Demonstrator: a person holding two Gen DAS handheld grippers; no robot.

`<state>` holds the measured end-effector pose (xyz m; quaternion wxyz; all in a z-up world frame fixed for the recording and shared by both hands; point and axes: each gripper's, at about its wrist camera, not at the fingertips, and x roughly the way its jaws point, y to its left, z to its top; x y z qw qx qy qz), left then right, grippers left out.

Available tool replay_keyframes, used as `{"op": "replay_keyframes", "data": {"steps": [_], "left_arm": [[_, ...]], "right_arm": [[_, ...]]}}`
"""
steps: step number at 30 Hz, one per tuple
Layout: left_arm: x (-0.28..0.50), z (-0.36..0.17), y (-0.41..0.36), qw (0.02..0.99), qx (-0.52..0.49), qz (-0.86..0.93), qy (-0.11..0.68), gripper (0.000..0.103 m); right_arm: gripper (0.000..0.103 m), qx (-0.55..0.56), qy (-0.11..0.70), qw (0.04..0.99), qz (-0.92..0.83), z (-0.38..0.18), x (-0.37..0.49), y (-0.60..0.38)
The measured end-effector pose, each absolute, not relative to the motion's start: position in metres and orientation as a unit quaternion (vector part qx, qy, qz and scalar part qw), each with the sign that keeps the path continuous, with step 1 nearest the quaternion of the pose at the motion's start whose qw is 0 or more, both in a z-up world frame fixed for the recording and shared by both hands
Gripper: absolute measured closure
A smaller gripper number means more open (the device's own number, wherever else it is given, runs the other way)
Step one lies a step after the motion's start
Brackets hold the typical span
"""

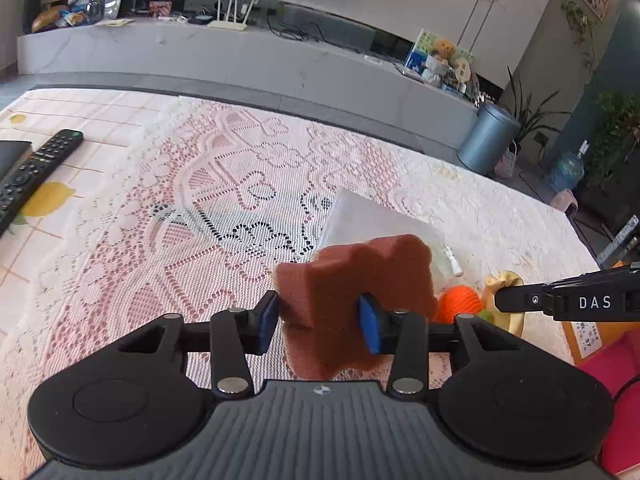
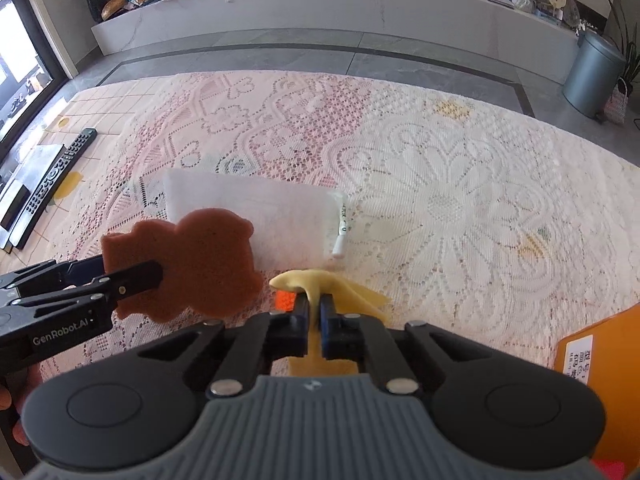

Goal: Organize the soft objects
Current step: 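Carry the sponge and yellow cloth over the orange box and lower them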

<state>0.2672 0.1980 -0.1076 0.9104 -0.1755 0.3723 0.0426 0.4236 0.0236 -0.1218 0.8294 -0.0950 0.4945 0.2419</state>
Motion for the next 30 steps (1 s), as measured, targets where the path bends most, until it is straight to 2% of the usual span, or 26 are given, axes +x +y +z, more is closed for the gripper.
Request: {"op": "replay_keyframes", "data": {"steps": [6,20,30], "left_arm": [[0.241,-0.082,0.189,0.922,-0.185,0.054,0.337,0.06],[0.176,-0.032,0.155,0.942,-0.159,0.048,0.29,0.06],[0.139,-0.001,0.124,0.952,-0.151,0.05,0.263,0.06]], "right_arm": [[0.1,-0.1,0.464,0.842,0.258,-0.1,0.399,0.017],[0.1,-0.056,0.421,0.857,0.292,-0.04,0.334,-0.025],[0.1,-0.017,0.381,0.876,0.293,0.007,0.291,-0.088]]}}
